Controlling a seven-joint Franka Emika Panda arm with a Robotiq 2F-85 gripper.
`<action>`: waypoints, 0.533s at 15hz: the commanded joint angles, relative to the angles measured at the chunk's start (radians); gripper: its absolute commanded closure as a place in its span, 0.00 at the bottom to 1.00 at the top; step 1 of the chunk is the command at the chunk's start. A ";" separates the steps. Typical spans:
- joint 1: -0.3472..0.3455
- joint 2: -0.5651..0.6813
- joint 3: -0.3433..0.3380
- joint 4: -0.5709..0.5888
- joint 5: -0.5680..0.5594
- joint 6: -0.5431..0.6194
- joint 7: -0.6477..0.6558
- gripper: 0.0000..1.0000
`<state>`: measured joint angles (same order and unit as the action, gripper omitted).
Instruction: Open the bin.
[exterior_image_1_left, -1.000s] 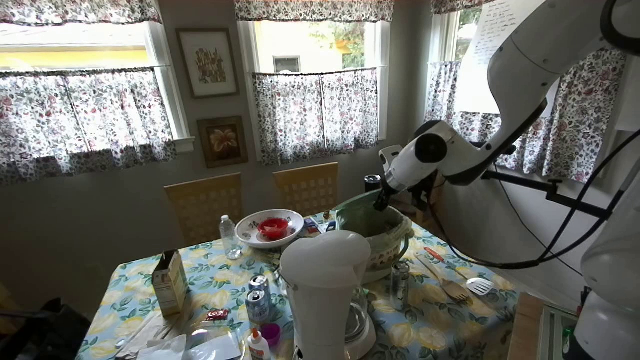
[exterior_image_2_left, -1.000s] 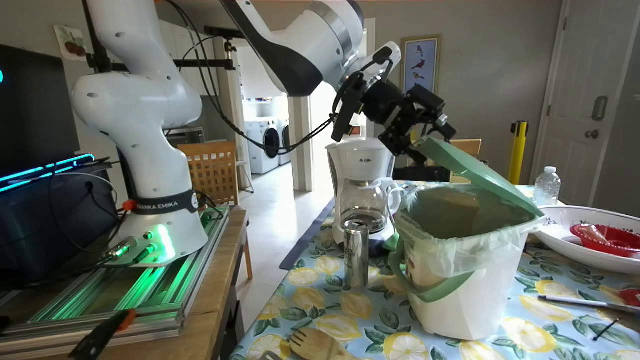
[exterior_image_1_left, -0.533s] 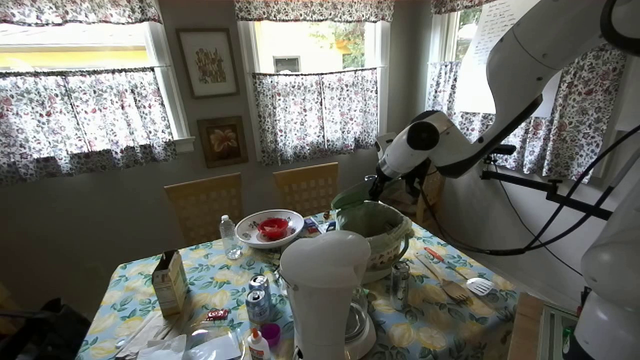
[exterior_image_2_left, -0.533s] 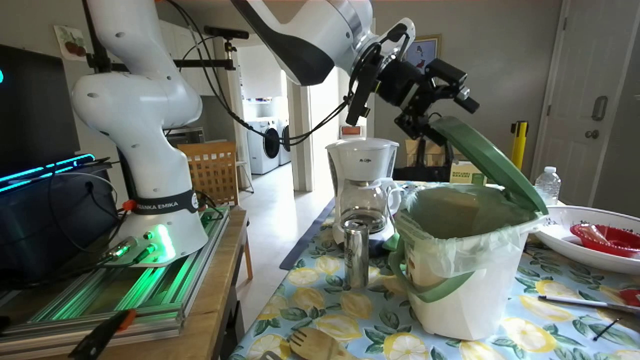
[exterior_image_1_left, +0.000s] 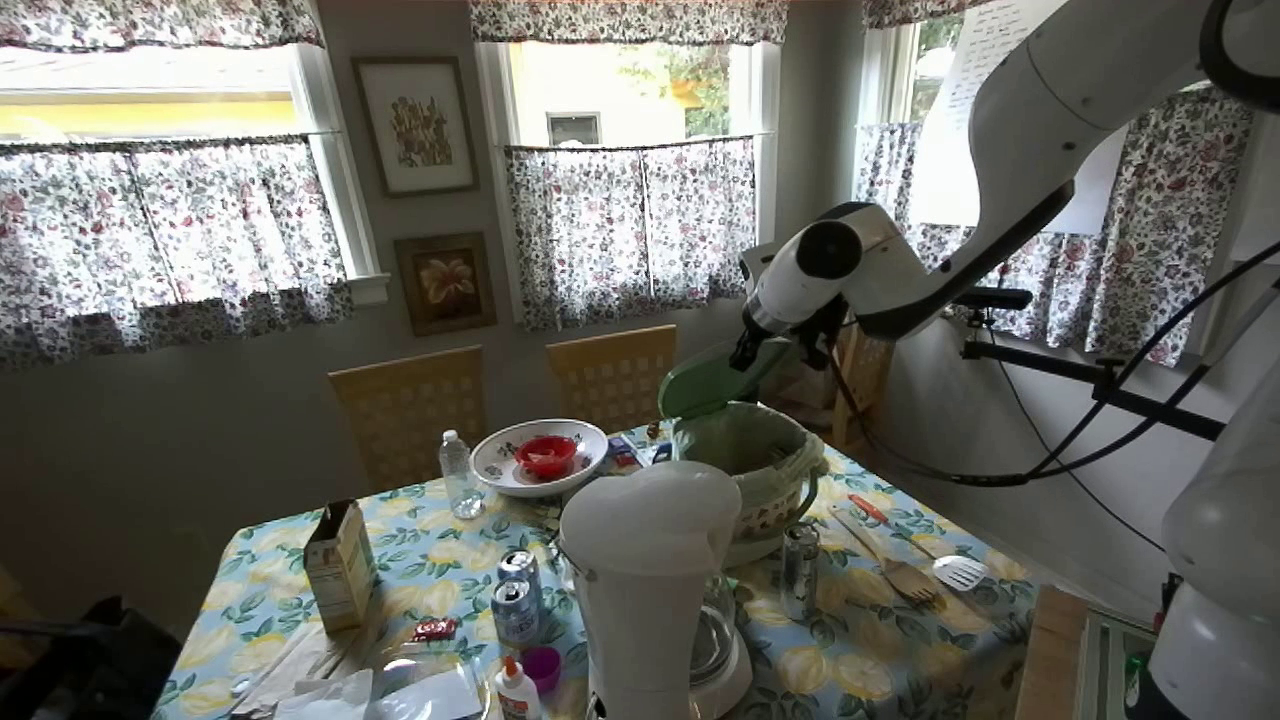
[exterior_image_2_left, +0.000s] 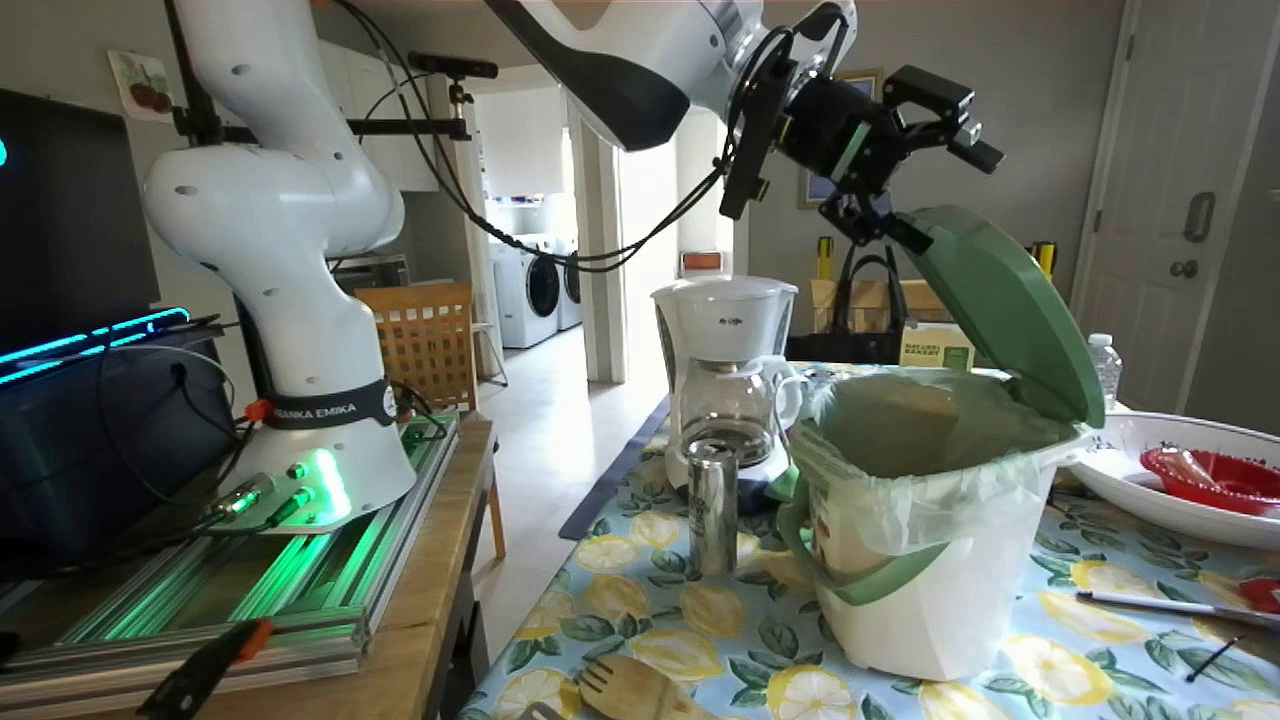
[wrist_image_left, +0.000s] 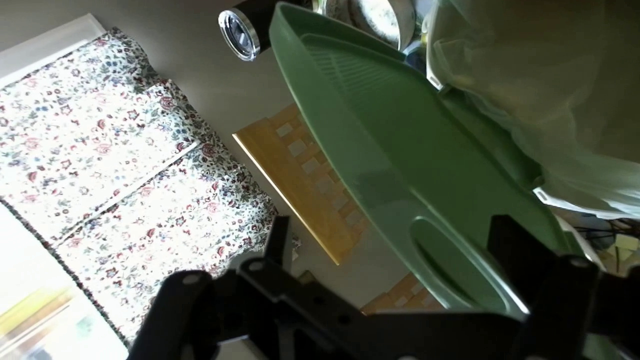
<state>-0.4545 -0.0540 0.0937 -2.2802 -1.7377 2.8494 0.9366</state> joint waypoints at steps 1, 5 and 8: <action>0.005 0.033 0.007 0.051 0.053 -0.027 -0.058 0.00; 0.007 0.066 0.011 0.092 0.057 -0.040 -0.064 0.00; 0.007 0.091 0.015 0.115 0.057 -0.043 -0.066 0.00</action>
<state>-0.4528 -0.0076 0.1026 -2.2103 -1.7274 2.8235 0.9158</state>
